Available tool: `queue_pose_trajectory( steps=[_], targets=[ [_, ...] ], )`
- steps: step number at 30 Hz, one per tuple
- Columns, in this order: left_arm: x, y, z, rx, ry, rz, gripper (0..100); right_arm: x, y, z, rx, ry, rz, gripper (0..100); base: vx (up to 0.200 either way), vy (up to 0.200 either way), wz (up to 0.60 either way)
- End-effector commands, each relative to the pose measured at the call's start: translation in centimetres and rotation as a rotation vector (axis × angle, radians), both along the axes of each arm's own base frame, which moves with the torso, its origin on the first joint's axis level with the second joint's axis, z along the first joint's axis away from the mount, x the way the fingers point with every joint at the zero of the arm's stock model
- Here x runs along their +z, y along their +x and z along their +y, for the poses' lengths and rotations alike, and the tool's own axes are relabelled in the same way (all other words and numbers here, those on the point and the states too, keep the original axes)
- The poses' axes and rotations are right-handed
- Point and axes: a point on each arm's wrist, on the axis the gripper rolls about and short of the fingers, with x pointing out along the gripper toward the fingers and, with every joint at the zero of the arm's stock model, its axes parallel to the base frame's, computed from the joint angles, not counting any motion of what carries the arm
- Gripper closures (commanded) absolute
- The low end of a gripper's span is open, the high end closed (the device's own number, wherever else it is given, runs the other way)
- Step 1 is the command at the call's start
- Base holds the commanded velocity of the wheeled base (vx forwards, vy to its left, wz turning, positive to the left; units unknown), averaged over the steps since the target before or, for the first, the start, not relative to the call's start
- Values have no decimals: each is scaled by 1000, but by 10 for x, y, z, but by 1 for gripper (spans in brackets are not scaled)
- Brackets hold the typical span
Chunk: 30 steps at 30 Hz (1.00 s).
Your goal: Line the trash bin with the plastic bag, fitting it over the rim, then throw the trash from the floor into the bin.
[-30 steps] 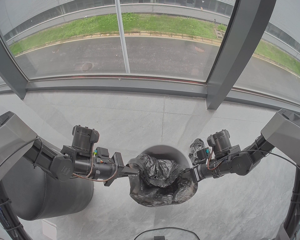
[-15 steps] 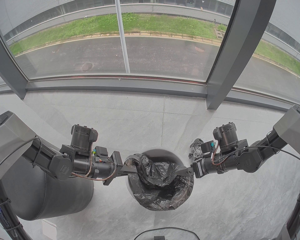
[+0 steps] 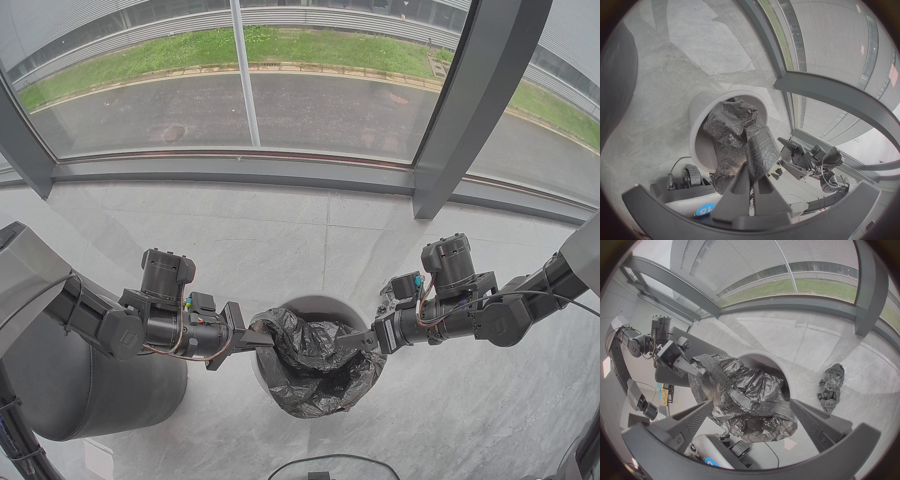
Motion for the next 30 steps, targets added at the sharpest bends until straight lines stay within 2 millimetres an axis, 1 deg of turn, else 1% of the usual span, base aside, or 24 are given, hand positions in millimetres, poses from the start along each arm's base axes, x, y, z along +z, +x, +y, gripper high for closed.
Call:
queue_pose_trajectory(
  steps=[1,2,5,6,7,10,11,14,19,23,27,30],
  targets=[
    [2,0,0,0,-3,-7,100,-9,-1,23,39,-25,-7,0,0,0,0],
    [3,0,0,1,-5,-8,100,-12,2,31,29,-53,-28,0,0,0,0],
    [7,-1,0,1,-11,-17,100,-26,4,47,35,-144,-78,0,0,0,0],
    [8,-1,0,2,-12,-17,100,-29,4,49,39,-162,-86,0,0,0,0],
    [10,-1,1,4,-15,-24,100,-37,4,53,52,-221,-112,0,0,0,0],
    [15,1,1,6,-23,-42,100,-50,1,64,78,-317,-154,0,0,0,0],
    [15,2,1,7,-22,-42,100,-51,2,64,76,-322,-160,0,0,0,0],
    [17,4,3,14,-27,-50,100,-64,7,73,66,-370,-234,0,0,0,0],
    [18,6,8,27,-28,-49,100,-69,4,80,92,-379,-265,0,0,0,0],
    [17,6,9,30,-27,-48,100,-69,4,81,95,-377,-267,0,0,0,0],
    [17,6,9,30,-27,-47,100,-74,2,84,106,-386,-257,0,0,0,0],
    [17,6,8,28,-27,-49,100,-74,0,86,113,-383,-259,0,0,0,0]
  ],
)
